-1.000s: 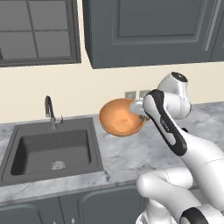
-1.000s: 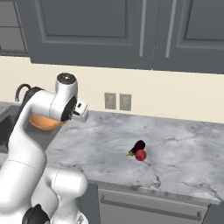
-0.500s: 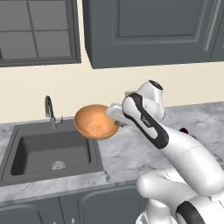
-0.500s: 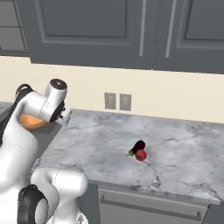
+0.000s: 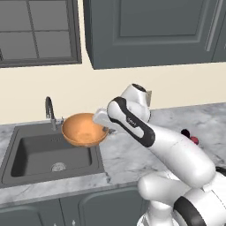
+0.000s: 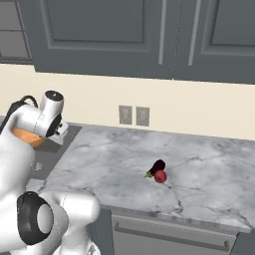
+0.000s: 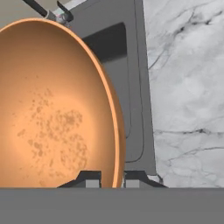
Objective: Dump the eggplant and apple from the bowl so the bowl can be washed. Place the bowl in the sink after clearing the leftovers.
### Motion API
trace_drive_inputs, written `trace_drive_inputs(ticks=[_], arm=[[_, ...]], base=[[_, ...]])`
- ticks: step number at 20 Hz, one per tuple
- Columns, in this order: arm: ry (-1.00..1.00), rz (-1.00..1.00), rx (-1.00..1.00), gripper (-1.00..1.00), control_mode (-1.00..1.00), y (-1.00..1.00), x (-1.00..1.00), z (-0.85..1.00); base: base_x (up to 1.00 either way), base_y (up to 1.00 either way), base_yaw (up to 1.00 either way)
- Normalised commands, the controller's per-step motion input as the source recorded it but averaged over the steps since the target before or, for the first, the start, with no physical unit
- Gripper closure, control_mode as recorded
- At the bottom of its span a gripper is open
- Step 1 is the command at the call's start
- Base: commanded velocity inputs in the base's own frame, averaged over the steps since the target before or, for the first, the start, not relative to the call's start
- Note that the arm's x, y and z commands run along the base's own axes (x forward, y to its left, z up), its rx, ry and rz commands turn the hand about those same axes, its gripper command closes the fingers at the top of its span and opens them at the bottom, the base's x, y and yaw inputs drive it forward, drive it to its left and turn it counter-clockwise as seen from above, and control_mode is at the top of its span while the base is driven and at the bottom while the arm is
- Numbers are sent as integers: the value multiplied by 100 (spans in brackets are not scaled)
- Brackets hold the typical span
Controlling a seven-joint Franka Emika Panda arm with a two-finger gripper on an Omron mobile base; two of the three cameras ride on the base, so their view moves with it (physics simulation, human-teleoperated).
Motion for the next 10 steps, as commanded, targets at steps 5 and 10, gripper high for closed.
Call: trace_drive_inputs(ticks=[5,10], arm=[[2,0,0,100,-100,38,-1,-46],[2,0,0,100,-100,35,4,-30]], base=[[0,0,0],[0,0,0]])
